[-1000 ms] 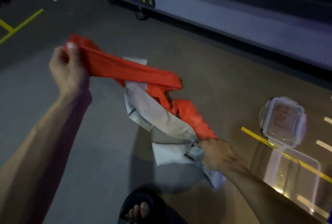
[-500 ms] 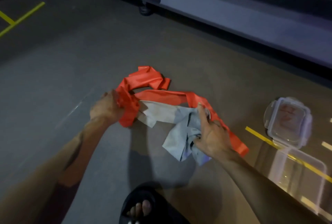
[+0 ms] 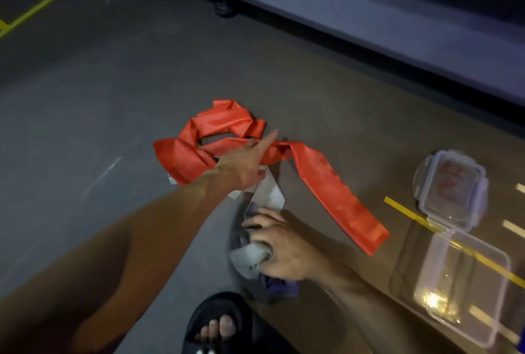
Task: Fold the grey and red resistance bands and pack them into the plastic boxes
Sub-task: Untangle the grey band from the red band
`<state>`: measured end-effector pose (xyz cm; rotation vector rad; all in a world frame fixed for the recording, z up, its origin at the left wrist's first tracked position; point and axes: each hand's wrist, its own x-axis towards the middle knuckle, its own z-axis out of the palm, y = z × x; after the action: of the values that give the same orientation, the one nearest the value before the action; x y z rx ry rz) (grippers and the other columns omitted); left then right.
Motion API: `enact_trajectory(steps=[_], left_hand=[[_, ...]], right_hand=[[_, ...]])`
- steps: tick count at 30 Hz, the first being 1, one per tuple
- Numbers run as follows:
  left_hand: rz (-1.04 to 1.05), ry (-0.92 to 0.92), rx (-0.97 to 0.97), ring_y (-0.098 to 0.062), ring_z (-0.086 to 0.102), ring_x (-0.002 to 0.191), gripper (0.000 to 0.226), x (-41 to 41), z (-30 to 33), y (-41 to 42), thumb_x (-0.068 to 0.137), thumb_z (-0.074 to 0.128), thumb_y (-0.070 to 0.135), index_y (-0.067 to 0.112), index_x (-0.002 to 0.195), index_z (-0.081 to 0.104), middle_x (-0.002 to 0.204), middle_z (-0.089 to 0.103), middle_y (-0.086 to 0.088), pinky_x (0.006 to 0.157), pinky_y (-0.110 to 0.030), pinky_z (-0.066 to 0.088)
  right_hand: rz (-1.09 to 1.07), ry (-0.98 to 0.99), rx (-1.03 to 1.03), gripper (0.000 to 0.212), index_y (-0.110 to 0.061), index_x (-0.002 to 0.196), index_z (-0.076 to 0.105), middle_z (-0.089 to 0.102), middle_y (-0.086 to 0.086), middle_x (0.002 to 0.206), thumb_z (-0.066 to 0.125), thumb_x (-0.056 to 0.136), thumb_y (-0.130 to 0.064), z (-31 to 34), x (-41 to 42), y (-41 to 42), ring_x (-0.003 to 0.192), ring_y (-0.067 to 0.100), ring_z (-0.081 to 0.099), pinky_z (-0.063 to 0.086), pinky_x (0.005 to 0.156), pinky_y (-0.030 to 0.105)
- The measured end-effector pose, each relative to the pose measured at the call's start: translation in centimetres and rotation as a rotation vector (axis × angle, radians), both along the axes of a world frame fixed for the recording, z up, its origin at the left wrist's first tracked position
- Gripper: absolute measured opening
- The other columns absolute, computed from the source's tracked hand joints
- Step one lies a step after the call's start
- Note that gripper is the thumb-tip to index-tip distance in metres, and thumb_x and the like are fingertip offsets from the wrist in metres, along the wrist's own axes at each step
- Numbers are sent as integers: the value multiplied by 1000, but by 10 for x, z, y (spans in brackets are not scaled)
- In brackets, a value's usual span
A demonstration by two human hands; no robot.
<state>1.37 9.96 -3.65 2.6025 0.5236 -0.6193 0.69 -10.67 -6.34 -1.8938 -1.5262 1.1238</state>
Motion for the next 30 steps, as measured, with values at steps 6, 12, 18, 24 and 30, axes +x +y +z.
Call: enact_trajectory(steps=[6, 12, 18, 24, 30], left_hand=[[35, 33, 36, -35, 57, 127, 94, 0, -11, -2, 95, 66, 37, 44, 160, -1, 138, 59, -13, 100, -44, 50], [44, 94, 17, -36, 50, 134, 84, -3, -29, -13, 94, 67, 39, 42, 159, 15, 149, 52, -9, 105, -45, 47], [73, 94, 45, -32, 55, 127, 55, -8, -30, -15, 95, 66, 39, 34, 144, 40, 138, 58, -4, 90, -36, 42], [-35, -201, 261, -33, 26, 140, 35, -5, -21, -20, 85, 68, 28, 35, 118, 58, 152, 29, -2, 103, -45, 37], [-128, 7, 91, -29, 19, 153, 78, 1, -37, -24, 93, 65, 37, 17, 159, 27, 168, 17, -3, 124, -47, 22]], right_hand=[[-305, 175, -288, 16, -29, 86, 56, 62, -11, 85, 70, 79, -29, 24, 16, 1, 75, -3, 60, 44, 69, 22], [-43, -336, -488, 96, -33, 161, 13, 54, 11, 148, 69, 84, -49, 16, 17, -8, 126, 37, 57, 47, 100, 39], [-111, -396, -362, 45, -31, 127, 52, 60, -1, 129, 68, 86, -34, 5, 4, -12, 119, 30, 61, 50, 93, 39], [-1, -359, -282, 41, -26, 118, 57, 32, -3, 129, 73, 84, -44, 18, -4, -10, 124, 25, 39, 48, 92, 43], [-40, -242, -95, 44, -20, 113, 64, 47, -13, 145, 74, 72, -34, 2, -5, -13, 128, 19, 46, 45, 102, 34]])
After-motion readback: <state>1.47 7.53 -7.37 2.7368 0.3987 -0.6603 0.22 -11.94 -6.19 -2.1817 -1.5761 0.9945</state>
